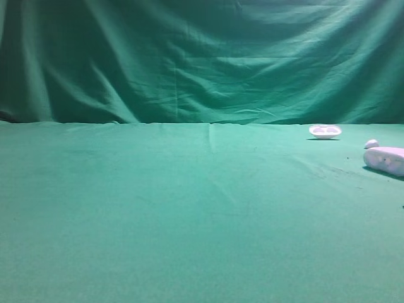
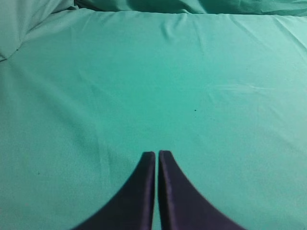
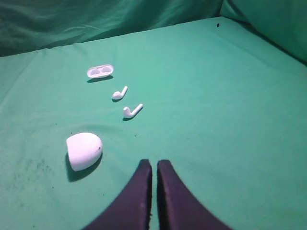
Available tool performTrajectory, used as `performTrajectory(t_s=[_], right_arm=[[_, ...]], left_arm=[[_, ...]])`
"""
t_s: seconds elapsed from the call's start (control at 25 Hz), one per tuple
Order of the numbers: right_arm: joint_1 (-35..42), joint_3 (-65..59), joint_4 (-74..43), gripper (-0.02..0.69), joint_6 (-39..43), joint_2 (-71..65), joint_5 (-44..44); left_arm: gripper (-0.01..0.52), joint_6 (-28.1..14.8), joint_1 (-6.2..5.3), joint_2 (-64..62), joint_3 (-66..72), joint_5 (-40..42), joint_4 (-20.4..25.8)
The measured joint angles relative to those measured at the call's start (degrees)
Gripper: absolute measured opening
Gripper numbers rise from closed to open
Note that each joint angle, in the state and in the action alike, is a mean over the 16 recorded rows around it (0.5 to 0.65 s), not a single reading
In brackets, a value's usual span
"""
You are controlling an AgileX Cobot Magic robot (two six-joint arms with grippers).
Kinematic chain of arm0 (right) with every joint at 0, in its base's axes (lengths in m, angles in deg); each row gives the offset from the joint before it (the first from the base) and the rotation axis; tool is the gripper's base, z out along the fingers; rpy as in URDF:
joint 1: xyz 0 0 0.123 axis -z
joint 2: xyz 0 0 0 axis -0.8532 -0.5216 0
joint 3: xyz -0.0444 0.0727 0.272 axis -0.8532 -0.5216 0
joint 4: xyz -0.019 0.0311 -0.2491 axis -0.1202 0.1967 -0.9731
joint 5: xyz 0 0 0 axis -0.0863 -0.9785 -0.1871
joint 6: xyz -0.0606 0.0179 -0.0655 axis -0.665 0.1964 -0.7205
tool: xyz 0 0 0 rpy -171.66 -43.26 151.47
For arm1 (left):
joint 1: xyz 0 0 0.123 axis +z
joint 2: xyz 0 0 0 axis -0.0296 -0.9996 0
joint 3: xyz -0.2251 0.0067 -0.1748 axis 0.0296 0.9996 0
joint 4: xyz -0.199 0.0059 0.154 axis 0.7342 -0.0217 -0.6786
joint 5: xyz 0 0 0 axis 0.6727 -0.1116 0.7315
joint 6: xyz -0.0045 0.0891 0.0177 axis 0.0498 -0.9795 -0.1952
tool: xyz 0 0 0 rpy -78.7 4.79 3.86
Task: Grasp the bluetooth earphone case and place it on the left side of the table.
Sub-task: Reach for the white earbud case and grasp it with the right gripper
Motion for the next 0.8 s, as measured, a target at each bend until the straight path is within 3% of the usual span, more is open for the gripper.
performTrajectory(t_s=[0.44, 0.8], right_arm=[[0.00, 2.47, 5.28, 0.000, 2.46, -1.10, 9.34], [-0.02, 15.99, 6.33, 0.000, -1.21, -12.21, -4.02]], left_arm=[[0.000, 0.00, 0.00, 0.00, 0.00, 0.00, 0.00], [0.000, 0.00, 0.00, 0.00, 0.00, 0.00, 0.00]])
